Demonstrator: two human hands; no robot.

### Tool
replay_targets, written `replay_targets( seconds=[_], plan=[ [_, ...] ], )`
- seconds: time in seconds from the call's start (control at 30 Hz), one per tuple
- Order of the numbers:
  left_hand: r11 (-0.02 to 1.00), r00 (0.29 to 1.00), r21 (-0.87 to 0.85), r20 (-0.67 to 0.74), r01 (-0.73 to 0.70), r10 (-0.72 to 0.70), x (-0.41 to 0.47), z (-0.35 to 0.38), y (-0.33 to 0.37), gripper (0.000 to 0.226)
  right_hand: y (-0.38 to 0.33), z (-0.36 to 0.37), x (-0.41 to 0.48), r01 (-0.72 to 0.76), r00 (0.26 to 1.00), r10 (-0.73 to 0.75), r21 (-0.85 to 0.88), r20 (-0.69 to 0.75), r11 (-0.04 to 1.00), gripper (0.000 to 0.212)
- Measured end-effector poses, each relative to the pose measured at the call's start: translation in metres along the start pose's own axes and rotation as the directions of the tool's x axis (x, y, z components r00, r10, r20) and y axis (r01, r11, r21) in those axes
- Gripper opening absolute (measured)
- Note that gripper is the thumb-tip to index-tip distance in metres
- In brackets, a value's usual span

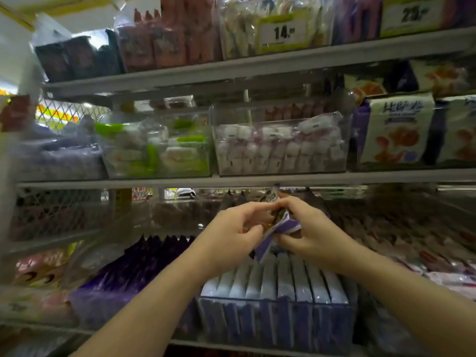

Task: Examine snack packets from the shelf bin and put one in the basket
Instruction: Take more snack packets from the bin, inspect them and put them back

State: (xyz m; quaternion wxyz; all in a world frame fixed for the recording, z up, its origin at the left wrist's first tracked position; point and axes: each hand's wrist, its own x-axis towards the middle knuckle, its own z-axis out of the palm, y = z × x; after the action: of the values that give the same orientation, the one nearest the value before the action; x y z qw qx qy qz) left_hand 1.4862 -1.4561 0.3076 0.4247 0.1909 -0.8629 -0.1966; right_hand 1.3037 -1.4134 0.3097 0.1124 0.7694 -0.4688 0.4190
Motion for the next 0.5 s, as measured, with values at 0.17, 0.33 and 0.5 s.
replay_targets(
  seconds=[0.17,0.33,0.5],
  plan=[
    [0.834,0.993,0.548,-0.116,0.058,0.007,0.034,-0.012,-0.037,0.035,0.012,0.006,0.025,-0.058,0.984,0.081,-0.142,0.157,0.988,0.039],
    [0.579,0.994,0.808,0.112,-0.104,0.022,0.056,-0.013,-0.073,0.045,0.023,0.000,0.046,-0.128,0.943,0.200,-0.268,0.266,0.955,0.035],
    [0.571,0.987,0.817,0.144,-0.080,-0.068,0.074,-0.016,-0.098,0.054,0.031,0.006,0.071,-0.100,0.922,0.232,-0.388,0.311,0.916,0.049]
  ],
)
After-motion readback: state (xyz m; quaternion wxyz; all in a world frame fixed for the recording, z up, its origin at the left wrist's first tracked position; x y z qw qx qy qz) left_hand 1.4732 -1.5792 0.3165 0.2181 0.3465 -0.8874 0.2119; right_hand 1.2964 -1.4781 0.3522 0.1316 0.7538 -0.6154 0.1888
